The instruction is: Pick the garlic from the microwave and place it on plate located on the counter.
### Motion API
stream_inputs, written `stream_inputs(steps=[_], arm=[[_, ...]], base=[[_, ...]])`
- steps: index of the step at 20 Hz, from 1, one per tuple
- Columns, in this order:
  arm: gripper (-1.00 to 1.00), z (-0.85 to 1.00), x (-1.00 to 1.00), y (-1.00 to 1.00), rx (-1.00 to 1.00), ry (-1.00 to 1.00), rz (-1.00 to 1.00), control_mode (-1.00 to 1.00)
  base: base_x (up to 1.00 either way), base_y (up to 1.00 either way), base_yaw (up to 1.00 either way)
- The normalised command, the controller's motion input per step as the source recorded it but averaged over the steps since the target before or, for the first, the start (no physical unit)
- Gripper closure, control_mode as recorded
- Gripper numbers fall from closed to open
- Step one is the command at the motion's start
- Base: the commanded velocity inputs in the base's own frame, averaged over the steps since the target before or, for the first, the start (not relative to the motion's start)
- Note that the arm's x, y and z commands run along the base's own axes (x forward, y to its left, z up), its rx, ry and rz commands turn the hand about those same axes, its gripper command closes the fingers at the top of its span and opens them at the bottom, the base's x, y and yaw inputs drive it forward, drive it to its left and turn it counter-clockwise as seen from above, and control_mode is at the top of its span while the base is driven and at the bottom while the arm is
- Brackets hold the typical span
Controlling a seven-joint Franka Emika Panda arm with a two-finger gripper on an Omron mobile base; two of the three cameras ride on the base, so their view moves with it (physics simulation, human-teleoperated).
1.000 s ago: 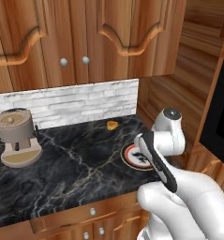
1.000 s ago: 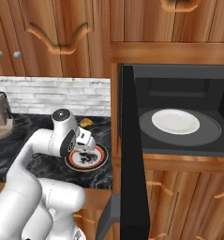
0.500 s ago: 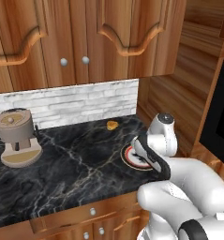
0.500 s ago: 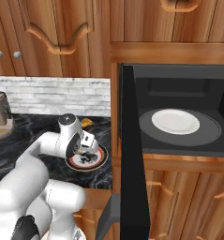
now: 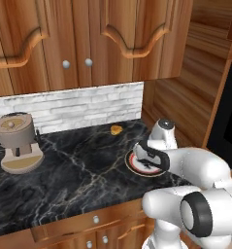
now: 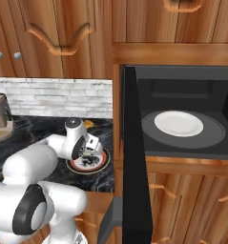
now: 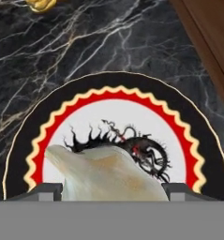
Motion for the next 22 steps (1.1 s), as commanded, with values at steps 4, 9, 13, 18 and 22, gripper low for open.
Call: stream_inputs(steps=[4, 9, 13, 18, 22], arm=[[1.00, -0.09, 0.21, 0.00, 0.00, 0.06, 0.00, -1.00], [-1.00, -0.09, 0.25, 0.00, 0.00, 0.03, 0.00, -1.00], [-1.00, -0.05, 0.22, 0.00, 0.00, 0.00, 0.00, -1.00], [-1.00, -0.01, 0.05, 0.00, 0.00, 0.00, 0.00, -1.00], [-1.00, 0.04, -0.03, 0.00, 0.00, 0.00, -0.01, -1.00]], base=[[0.00, 0.00, 0.00], [0.00, 0.00, 0.00], [0.00, 0.00, 0.00], [0.00, 0.00, 0.00], [0.00, 0.00, 0.00]])
